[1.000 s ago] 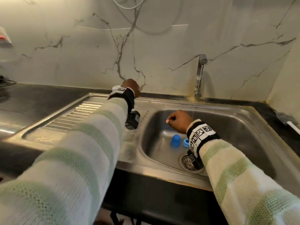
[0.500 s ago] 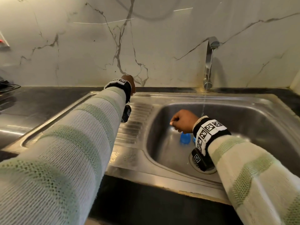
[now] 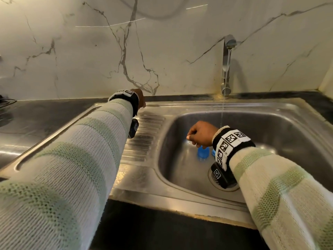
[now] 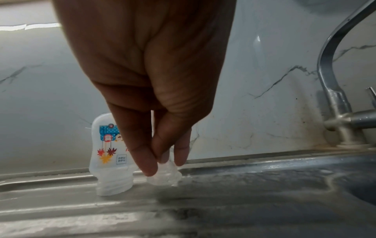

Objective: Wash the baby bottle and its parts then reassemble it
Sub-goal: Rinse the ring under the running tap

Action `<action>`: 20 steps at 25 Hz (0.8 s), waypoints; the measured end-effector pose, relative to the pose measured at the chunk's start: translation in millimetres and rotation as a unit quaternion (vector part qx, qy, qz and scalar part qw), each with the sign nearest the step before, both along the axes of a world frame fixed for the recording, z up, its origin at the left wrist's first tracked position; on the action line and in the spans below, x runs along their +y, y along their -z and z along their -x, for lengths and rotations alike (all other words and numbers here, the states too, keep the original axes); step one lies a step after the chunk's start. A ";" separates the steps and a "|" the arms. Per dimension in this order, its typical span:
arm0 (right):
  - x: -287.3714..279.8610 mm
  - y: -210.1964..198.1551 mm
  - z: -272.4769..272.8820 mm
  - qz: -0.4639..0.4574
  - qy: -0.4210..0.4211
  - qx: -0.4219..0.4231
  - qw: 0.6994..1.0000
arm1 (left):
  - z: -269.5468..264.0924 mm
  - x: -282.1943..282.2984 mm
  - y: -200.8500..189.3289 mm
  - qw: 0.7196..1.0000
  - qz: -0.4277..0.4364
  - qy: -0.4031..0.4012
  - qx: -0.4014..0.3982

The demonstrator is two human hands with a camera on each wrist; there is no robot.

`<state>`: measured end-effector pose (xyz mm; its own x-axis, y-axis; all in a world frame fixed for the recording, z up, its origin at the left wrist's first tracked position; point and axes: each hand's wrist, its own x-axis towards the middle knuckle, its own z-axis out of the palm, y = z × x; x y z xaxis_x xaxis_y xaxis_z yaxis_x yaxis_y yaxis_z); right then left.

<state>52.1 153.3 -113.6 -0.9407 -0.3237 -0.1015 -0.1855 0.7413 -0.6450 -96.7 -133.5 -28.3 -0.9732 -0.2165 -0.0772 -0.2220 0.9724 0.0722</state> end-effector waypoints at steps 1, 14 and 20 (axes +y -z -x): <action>1.0 -0.3 0.0 0.002 0.001 -0.003 1.000 | 0.6 0.9 1.9 1.000 0.007 0.001 -0.004; 5.9 -1.5 -1.5 -0.038 -0.003 -0.047 0.998 | 46.0 -10.3 16.1 0.996 0.059 0.022 -0.055; 13.7 -4.4 -6.9 -0.061 -0.002 -0.048 0.997 | -3.1 51.0 -27.2 0.991 0.082 0.087 0.063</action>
<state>59.0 167.0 -109.2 -0.9235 -0.3067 -0.2306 -0.1297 0.8151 -0.5646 -93.6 -82.5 -1.1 -0.9966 -0.0442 0.0689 -0.0493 0.9960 -0.0739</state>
